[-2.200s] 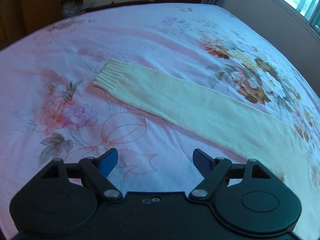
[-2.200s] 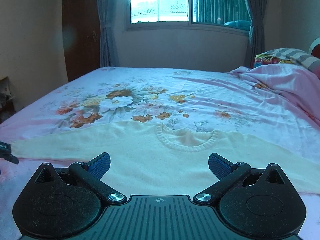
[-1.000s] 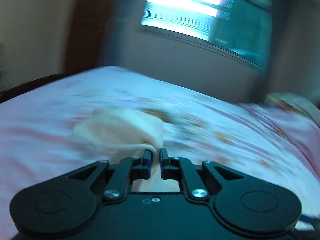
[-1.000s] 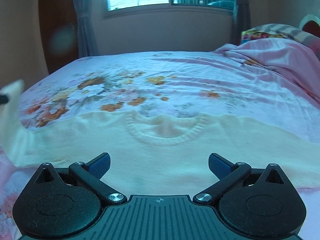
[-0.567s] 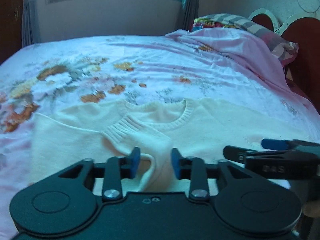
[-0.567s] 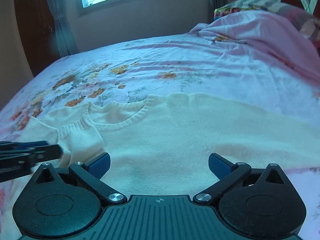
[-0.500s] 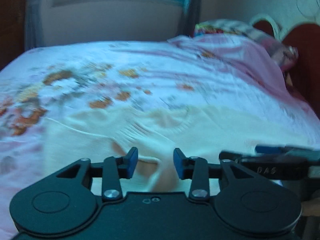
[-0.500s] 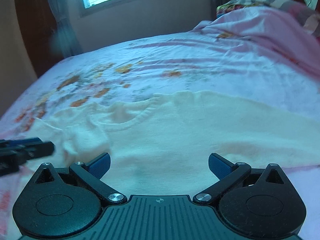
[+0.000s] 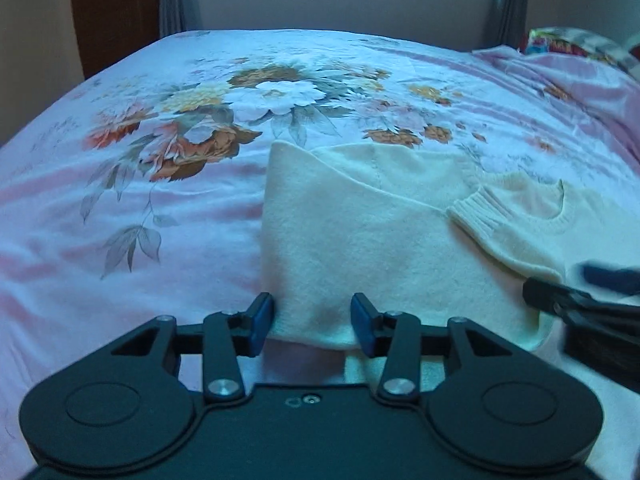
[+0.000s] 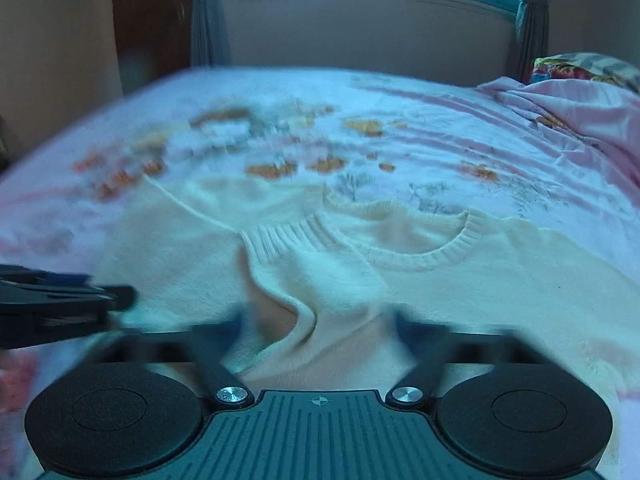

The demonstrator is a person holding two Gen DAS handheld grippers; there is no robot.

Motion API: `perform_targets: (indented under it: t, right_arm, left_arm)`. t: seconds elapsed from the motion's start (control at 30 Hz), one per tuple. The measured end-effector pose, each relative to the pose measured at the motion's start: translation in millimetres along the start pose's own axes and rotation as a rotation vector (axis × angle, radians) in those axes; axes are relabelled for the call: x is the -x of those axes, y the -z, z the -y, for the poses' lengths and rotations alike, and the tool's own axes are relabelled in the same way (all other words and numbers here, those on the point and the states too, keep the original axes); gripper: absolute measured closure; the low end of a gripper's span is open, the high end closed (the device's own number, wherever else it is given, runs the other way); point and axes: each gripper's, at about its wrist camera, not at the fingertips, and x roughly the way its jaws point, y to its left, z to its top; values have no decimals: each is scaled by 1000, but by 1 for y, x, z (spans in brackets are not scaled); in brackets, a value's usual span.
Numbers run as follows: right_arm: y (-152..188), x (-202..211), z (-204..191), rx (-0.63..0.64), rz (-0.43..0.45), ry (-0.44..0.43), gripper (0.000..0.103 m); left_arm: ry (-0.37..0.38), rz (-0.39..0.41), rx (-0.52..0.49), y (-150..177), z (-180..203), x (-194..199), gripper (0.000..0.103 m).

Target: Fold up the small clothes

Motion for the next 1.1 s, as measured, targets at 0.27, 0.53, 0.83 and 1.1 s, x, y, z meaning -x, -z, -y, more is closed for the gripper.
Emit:
perform_targets:
  t: [0.27,0.53,0.83,1.1]
  right_arm:
    - [3,15,58,-222,17,25,83]
    - [38,34,135,-534,-41,-21,76]
    - [30,28,146,-545,-42,-28,55]
    - [16,9,142,-404,-96,-59,89]
  left_arm:
    - [-9,21,-27,5,1,2,59]
    - [-26,23,-43,6,6,3,59]
    - [-36,22,-47,7,7,3,57]
    - [-50,33,-22,8,2,4,47]
